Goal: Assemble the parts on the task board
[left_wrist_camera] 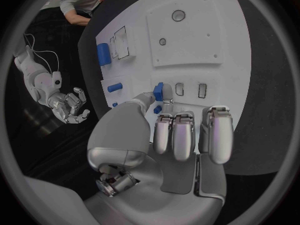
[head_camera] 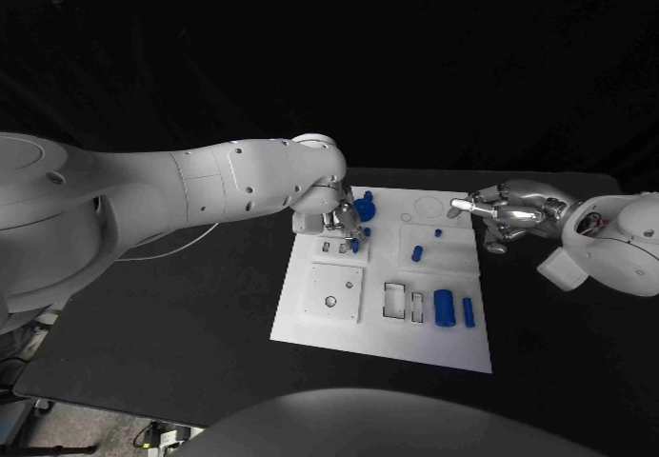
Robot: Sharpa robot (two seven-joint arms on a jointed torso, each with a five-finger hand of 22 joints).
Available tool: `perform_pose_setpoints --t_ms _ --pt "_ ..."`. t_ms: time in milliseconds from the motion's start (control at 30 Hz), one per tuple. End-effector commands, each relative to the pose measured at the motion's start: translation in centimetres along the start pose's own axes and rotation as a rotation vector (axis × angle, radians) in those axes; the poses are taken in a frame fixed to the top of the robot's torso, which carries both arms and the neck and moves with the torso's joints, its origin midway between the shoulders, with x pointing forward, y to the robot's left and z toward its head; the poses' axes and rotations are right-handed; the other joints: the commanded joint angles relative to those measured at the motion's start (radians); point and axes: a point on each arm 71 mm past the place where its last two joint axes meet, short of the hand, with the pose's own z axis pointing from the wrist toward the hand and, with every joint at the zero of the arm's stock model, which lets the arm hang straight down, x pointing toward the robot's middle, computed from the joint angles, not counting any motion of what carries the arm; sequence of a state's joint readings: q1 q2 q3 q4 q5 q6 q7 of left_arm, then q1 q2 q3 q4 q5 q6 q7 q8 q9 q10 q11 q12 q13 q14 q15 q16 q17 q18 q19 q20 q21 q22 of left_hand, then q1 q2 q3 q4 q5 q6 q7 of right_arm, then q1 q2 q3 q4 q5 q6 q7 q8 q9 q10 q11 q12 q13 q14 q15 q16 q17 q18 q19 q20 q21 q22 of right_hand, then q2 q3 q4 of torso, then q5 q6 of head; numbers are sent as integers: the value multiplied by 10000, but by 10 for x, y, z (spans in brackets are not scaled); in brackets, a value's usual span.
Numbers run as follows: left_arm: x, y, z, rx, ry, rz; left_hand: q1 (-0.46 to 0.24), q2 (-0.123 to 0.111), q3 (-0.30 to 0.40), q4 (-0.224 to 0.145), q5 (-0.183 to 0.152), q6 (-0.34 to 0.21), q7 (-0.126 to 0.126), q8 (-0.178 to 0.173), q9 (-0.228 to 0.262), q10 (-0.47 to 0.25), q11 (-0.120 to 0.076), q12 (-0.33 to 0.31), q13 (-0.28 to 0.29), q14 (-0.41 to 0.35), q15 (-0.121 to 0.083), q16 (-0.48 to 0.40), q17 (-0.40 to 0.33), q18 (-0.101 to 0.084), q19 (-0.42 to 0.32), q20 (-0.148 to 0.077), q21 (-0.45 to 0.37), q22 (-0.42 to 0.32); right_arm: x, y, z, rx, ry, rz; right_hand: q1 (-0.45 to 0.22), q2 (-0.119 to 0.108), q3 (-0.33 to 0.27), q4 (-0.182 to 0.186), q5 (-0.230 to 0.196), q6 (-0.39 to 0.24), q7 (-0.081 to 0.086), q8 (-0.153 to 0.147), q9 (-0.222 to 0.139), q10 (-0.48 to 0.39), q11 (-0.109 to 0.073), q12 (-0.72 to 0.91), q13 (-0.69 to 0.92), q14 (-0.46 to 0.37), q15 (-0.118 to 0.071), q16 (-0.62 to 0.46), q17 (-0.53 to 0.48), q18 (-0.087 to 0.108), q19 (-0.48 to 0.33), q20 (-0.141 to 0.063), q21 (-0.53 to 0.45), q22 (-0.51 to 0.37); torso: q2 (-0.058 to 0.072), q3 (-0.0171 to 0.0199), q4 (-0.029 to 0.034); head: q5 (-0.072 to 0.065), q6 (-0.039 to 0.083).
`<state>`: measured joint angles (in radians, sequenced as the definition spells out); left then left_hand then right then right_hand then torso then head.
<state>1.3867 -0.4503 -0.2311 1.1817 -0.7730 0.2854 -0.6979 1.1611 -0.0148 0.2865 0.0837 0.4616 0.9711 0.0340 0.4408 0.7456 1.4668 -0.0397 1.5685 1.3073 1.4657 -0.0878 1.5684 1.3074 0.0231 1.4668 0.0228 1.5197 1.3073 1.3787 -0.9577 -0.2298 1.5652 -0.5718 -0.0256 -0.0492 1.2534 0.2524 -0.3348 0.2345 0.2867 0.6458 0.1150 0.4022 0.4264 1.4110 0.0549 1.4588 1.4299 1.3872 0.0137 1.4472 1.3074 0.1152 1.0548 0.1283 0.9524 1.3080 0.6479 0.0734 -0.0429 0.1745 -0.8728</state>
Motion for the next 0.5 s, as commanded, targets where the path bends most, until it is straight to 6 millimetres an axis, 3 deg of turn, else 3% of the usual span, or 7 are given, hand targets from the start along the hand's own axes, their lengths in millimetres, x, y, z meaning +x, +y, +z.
perform_pose_setpoints --t_ms 33,300,500 --pt "-3 16 -5 -1751 -1016 180 -60 -71 264 -183 -83 -160 -73 51 71 1040 -66 23 2635 1051 -67 24 2634 -16 492 -36 -40 1890 1 -1 -1 -24 149 16 145 21 5 -59 43 -7 -1 -44 -20 -203 -89 -84 -214 -88 -6 -55 1091 142 -106 -16 -73 886 4 0 5 2 2" --pt "1 31 -20 -1450 -2285 43 -215 -156 308 -96 -255 -267 -55 25 160 1040 -50 23 2635 1051 -62 24 2634 -16 495 -33 -47 1890 1 -6 -3 -66 46 85 198 21 20 -84 66 -79 0 -93 -41 -338 -77 -167 -314 -220 12 -137 1004 168 -264 -3 -236 847 7 -16 8 -2 2" --pt "4 36 -30 -1230 -3289 279 -345 -203 312 43 -346 -266 -49 19 216 1040 -44 23 2635 1051 -59 24 2634 1 458 -29 -94 1834 2 -12 -3 -88 -66 170 250 21 35 -108 92 -177 1 -151 -65 -577 -55 -312 -491 -434 39 -266 865 213 -540 21 -523 777 -11 -1 10 107 2"
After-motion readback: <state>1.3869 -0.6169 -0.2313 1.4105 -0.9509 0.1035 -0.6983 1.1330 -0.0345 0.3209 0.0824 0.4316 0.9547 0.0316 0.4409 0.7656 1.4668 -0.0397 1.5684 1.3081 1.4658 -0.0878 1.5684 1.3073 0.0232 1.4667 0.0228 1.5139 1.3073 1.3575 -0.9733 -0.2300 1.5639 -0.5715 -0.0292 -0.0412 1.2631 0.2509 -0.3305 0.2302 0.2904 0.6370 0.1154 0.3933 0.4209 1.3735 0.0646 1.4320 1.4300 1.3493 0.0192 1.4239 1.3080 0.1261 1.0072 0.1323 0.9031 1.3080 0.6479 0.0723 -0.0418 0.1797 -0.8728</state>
